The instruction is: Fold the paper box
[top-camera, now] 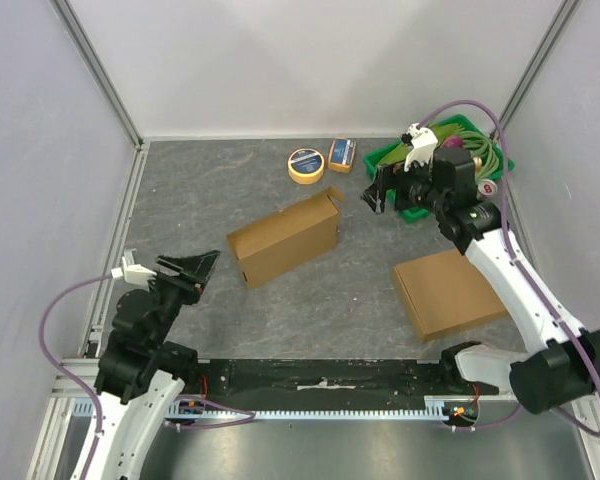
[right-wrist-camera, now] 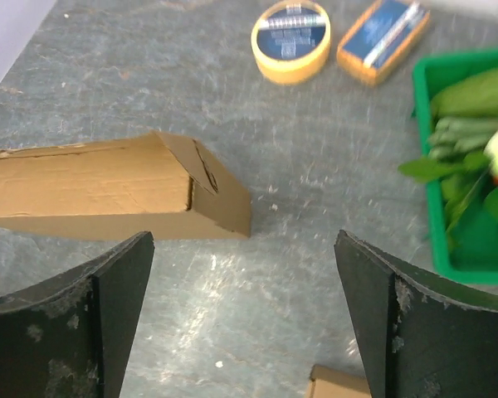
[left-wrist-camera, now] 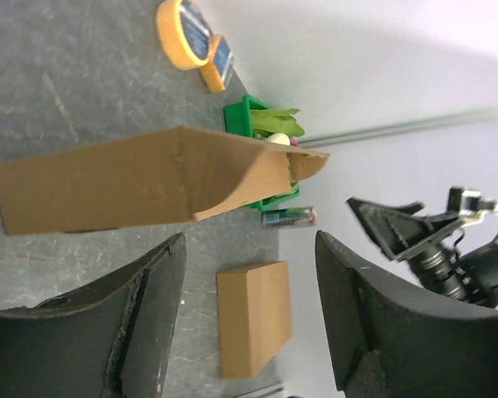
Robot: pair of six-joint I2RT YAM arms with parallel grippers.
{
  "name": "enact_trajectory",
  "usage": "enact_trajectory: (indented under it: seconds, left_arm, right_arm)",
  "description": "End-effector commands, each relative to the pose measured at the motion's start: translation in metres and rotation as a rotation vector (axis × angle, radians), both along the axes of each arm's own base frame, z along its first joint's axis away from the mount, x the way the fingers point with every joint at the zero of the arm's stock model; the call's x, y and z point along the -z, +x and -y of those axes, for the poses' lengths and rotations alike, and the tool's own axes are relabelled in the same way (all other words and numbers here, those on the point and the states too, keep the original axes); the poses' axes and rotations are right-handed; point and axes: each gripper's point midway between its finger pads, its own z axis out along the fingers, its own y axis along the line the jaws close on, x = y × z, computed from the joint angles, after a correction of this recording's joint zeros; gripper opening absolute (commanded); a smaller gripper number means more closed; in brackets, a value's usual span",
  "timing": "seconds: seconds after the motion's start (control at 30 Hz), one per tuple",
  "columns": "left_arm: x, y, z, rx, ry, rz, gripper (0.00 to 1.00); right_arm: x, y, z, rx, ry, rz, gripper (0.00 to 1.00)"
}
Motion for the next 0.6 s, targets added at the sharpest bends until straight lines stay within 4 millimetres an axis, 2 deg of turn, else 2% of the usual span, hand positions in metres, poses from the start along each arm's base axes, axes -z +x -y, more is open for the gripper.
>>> enact_trajectory:
  seconds: [0.0,0.03,0.1,0.13,0.17,0.3,0.33,0.37,0.4,0.43,0.57]
  left_arm:
    - [-0.011,-0.005,0.008,0.157,0.355,0.064,0.69]
    - [-0.013,-0.007,0.013,0.216,0.413,0.061,0.68]
    - [-0.009,-0.003,0.021,0.283,0.466,0.026,0.64]
    - [-0.005,0.001,0.024,0.325,0.503,-0.019,0.64]
    - [-0.007,0.003,0.027,0.345,0.513,-0.019,0.64]
    - [-0.007,0.013,0.033,0.413,0.588,-0.061,0.62]
    - [-0.009,0.014,0.033,0.421,0.605,-0.056,0.62]
    - [-0.004,0.017,0.033,0.429,0.613,-0.076,0.62]
    - [-0.003,0.018,0.034,0.436,0.618,-0.081,0.62]
    - [-0.005,0.019,0.035,0.443,0.620,-0.077,0.61]
    - [-0.006,0.022,0.035,0.439,0.624,-0.074,0.59]
  right_arm:
    - [-0.049,0.000,-0.004,-0.140,-0.089,0.283,0.98]
    - [-0.043,-0.001,-0.011,-0.190,-0.092,0.265,0.95]
    - [-0.048,-0.005,-0.028,-0.301,-0.066,0.267,0.88]
    - [-0.036,-0.001,-0.034,-0.340,-0.074,0.228,0.79]
    - [-0.045,-0.004,-0.042,-0.390,-0.048,0.239,0.76]
    - [-0.029,0.001,-0.057,-0.467,-0.108,0.260,0.76]
    - [-0.016,0.000,-0.066,-0.490,-0.136,0.229,0.77]
    - [-0.017,0.004,-0.068,-0.495,-0.175,0.249,0.76]
    - [-0.011,0.006,-0.070,-0.501,-0.182,0.236,0.74]
    - [-0.004,0.010,-0.073,-0.507,-0.182,0.215,0.66]
    - [0.006,0.016,-0.081,-0.509,-0.198,0.207,0.60]
